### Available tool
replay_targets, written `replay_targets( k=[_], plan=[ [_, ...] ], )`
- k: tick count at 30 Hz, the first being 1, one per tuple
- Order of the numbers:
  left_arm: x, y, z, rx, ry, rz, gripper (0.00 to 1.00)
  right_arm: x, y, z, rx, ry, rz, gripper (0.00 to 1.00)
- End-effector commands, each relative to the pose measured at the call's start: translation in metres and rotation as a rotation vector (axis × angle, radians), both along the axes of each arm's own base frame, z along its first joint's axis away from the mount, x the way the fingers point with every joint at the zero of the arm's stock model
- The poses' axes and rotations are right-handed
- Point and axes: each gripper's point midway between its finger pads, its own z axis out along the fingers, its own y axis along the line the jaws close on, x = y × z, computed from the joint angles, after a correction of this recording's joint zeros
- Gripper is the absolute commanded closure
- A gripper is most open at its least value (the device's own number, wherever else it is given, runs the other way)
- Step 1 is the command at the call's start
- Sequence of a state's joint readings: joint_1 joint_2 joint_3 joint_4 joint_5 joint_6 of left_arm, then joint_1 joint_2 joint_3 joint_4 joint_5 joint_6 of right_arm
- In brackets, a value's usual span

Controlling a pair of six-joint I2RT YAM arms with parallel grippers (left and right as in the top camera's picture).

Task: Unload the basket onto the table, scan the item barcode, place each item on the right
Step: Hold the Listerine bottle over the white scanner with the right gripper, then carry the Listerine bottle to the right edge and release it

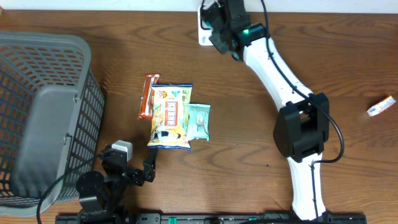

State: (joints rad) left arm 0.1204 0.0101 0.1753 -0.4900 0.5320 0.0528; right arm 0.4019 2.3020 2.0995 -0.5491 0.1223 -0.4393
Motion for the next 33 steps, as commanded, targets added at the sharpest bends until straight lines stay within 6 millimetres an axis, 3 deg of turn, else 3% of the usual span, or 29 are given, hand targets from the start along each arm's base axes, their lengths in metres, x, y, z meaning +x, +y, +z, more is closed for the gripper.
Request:
replay_targets(
  k=[1,3,12,15,18,23,28,33],
  plan=[
    [0.0,-0.001,0.003,0.008,-0.013,-0.005,0.02,0.03,-0.027,0.018,-0.128,-0.147,-0.078,0.99],
    [0.0,-0.001,0.003,0.008,-0.013,-0.005,0.02,0.045,-0.022,0.021,-0.157,-0.231,-0.054,0.99],
    [0.0,-0.001,0.003,0.008,-0.013,-0.005,0.02,0.059,-0.001,0.006,-0.175,-0.298,0.004,0.99],
    [0.0,-0.001,0.003,0.008,-0.013,-0.005,0.02,0.061,-0.001,0.01,-0.17,-0.313,-0.003,0.99],
    [0.0,-0.001,0.003,0.008,-0.013,-0.005,0.02,0.064,-0.022,0.016,-0.19,-0.333,-0.133,0.99],
    [0.0,-0.001,0.003,0.008,-0.013,-0.005,0.02,0.052,-0.092,0.03,-0.362,-0.294,-0.364,0.99],
    [0.0,-0.001,0.003,0.008,-0.013,-0.005,0.02,0.038,-0.203,0.038,-0.572,-0.223,-0.623,0.99],
    [0.0,-0.001,0.003,0.008,-0.013,-0.005,0.02,0.016,-0.311,0.011,-0.638,-0.026,-0.72,0.99]
  ],
)
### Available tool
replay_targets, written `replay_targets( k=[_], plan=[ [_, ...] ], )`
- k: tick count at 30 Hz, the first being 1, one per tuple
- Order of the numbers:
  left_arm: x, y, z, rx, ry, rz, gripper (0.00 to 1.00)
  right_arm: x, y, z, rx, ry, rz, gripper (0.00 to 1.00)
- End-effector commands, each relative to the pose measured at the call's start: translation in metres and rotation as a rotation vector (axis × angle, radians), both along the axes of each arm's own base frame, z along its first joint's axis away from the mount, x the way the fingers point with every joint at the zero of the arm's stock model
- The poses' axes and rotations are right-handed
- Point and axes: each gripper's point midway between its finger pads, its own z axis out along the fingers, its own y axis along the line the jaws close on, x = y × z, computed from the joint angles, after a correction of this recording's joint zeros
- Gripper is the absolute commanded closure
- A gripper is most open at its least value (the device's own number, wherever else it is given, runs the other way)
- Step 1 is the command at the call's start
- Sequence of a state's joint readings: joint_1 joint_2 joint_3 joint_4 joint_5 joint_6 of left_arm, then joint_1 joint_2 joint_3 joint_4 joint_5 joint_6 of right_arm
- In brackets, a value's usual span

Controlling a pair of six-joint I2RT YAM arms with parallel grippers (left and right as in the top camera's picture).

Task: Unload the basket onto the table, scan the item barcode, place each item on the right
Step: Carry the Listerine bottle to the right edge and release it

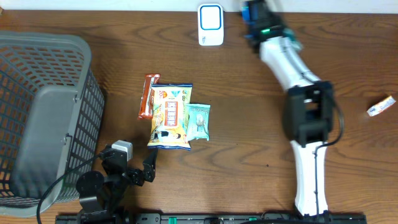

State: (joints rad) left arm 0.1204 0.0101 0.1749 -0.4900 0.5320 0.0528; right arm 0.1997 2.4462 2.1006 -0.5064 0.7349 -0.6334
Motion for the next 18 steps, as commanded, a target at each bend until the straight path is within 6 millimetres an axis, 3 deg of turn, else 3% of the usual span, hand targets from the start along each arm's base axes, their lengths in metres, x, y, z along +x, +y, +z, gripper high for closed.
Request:
replay_targets(
  k=[1,6,9,13,18],
  plan=[
    [0.0,-0.001,0.003,0.008,-0.014,-0.005,0.02,-0.021,-0.112,0.057,-0.061,-0.069,-0.245,0.99],
    [0.0,-0.001,0.003,0.008,-0.014,-0.005,0.02,-0.051,-0.221,0.05,-0.03,-0.045,-0.413,0.99],
    [0.0,-0.001,0.003,0.008,-0.014,-0.005,0.02,-0.073,-0.272,0.048,-0.019,-0.037,-0.496,0.99],
    [0.0,-0.001,0.003,0.008,-0.014,-0.005,0.02,-0.099,-0.315,0.044,0.012,-0.051,-0.597,0.99],
    [0.0,-0.001,0.003,0.008,-0.014,-0.005,0.02,-0.114,-0.334,0.028,0.172,-0.136,-0.706,0.99]
  ],
)
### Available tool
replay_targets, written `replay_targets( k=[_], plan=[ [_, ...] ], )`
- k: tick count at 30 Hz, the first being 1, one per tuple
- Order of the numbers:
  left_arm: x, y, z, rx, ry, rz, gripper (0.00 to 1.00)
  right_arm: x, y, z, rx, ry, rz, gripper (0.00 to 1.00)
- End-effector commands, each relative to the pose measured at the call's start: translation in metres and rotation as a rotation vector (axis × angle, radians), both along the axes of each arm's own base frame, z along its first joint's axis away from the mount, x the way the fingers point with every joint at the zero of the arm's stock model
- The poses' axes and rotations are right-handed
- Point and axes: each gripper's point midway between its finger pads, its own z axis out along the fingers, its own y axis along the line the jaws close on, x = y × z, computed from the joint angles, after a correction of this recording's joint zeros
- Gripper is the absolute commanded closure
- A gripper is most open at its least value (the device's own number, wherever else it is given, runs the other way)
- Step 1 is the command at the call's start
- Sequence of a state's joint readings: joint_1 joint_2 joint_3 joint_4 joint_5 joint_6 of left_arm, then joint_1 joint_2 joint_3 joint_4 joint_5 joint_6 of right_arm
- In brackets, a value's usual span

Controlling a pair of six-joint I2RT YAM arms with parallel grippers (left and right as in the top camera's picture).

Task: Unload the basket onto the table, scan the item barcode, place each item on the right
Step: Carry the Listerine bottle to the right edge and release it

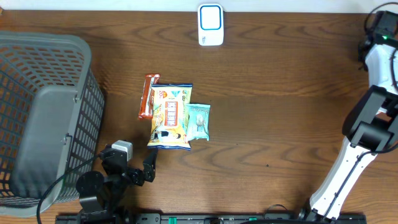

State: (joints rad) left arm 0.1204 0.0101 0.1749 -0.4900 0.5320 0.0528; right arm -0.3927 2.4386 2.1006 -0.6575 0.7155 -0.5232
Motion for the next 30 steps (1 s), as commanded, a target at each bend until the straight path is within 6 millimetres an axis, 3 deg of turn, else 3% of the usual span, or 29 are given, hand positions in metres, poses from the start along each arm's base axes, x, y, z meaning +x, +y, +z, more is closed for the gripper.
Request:
replay_targets(
  k=[1,5,10,14,15,16,17,20,22,25,28,30],
  plan=[
    [0.0,-0.001,0.003,0.008,-0.014,-0.005,0.02,0.006,-0.001,0.042,0.052,-0.241,-0.093,0.99],
    [0.0,-0.001,0.003,0.008,-0.014,-0.005,0.02,-0.001,-0.005,0.025,0.209,-0.351,-0.173,0.99],
    [0.0,-0.001,0.003,0.008,-0.014,-0.005,0.02,-0.008,-0.01,0.01,0.377,-0.456,-0.264,0.82],
    [0.0,-0.001,0.003,0.008,-0.014,-0.005,0.02,-0.013,-0.011,0.013,0.388,-0.472,-0.299,0.4],
    [0.0,-0.001,0.003,0.008,-0.014,-0.005,0.02,-0.012,-0.01,0.016,0.385,-0.474,-0.295,0.2],
    [0.0,-0.001,0.003,0.008,-0.014,-0.005,0.02,-0.012,-0.009,0.02,0.38,-0.479,-0.292,0.09],
    [0.0,-0.001,0.003,0.008,-0.014,-0.005,0.02,-0.011,-0.007,0.025,0.377,-0.486,-0.286,0.01],
    [0.0,-0.001,0.003,0.008,-0.014,-0.005,0.02,-0.002,0.006,0.052,0.389,-0.545,-0.257,0.01],
    [0.0,-0.001,0.003,0.008,-0.014,-0.005,0.02,0.013,0.03,0.074,0.459,-0.618,-0.214,0.01],
    [0.0,-0.001,0.003,0.008,-0.014,-0.005,0.02,0.039,0.095,0.104,0.688,-0.694,-0.079,0.01],
    [0.0,-0.001,0.003,0.008,-0.014,-0.005,0.02,0.059,0.188,0.129,1.015,-0.714,0.07,0.01],
    [0.0,-0.001,0.003,0.008,-0.014,-0.005,0.02,0.062,0.253,0.138,1.242,-0.669,0.132,0.01]
  ],
)
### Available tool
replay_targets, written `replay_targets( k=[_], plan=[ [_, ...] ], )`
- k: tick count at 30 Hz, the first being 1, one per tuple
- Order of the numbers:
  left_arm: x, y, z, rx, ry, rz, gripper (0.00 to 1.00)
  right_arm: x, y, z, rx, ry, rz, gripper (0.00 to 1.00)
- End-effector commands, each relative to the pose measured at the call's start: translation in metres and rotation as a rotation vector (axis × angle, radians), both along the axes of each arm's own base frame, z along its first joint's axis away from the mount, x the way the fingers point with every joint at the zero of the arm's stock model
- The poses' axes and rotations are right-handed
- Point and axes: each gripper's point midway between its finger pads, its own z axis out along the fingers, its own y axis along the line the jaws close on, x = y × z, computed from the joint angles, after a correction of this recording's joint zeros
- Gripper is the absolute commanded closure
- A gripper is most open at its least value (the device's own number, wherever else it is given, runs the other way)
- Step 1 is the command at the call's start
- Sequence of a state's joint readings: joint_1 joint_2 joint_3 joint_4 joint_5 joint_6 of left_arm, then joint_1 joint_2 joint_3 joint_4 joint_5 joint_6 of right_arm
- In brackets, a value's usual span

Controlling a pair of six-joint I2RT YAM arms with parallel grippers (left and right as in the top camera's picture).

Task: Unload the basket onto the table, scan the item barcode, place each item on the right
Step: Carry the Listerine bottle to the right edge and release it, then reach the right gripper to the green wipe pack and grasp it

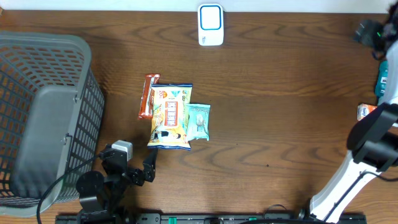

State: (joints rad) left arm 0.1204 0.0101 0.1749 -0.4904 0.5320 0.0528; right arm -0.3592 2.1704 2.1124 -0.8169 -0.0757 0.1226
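The white scanner with a blue face (211, 25) lies at the table's far edge. Mid-table sit three snack items: a red bar (148, 96), a yellow packet (170, 116) and a teal packet (199, 121). My right gripper (368, 32) is at the far right edge, well away from the scanner. Its jaws are too small and dark to read. A teal patch (380, 81) shows on that arm below it. My left gripper (149, 170) rests low by the front edge, below the yellow packet, fingers together and holding nothing.
A large grey mesh basket (37, 56) fills the left side. A small white-and-orange item (365, 112) lies at the right edge, partly covered by my right arm, whose elbow (373, 137) stands over that corner.
My right gripper stays at the far right edge, and the forearm now reaches over the small white-and-orange item. Snacks, scanner and left arm have not moved.
My right gripper was over the scanner at the far edge. Then it was just right of the scanner, leaving it uncovered. Then it was at the table's far right edge, where it is now. The three snacks and my left arm kept their places throughout.
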Motion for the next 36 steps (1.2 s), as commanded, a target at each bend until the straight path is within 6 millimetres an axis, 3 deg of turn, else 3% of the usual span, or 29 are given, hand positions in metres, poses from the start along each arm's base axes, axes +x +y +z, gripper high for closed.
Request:
replay_targets(
  k=[1,4,7,8,11,13,16,23,28,36],
  plan=[
    [0.0,-0.001,0.003,0.008,-0.014,-0.005,0.02,0.012,0.149,0.039,0.458,-0.094,0.3,0.01],
    [0.0,-0.001,0.003,0.008,-0.014,-0.005,0.02,-0.005,0.227,0.026,0.556,0.038,0.379,0.01],
    [0.0,-0.001,0.003,0.008,-0.014,-0.005,0.02,-0.03,0.301,0.008,0.503,0.172,0.465,0.01],
    [0.0,-0.001,0.003,0.008,-0.014,-0.005,0.02,-0.039,0.334,0.001,0.464,0.209,0.517,0.01],
    [0.0,-0.001,0.003,0.008,-0.014,-0.005,0.02,-0.07,0.396,-0.016,0.364,0.295,0.645,0.01],
    [0.0,-0.001,0.003,0.008,-0.014,-0.005,0.02,-0.094,0.425,-0.028,0.247,0.348,0.733,0.15],
    [0.0,-0.001,0.003,0.008,-0.014,-0.005,0.02,-0.123,0.445,-0.04,0.031,0.407,0.745,0.18],
    [0.0,-0.001,0.003,0.008,-0.014,-0.005,0.02,-0.16,0.469,-0.048,-0.404,0.387,0.702,0.17],
    [0.0,-0.001,0.003,0.008,-0.014,-0.005,0.02,-0.183,0.489,-0.074,-0.466,0.439,0.72,0.23],
    [0.0,-0.001,0.003,0.008,-0.014,-0.005,0.02,-0.204,0.497,-0.119,-0.528,0.547,0.721,0.28]
  ],
)
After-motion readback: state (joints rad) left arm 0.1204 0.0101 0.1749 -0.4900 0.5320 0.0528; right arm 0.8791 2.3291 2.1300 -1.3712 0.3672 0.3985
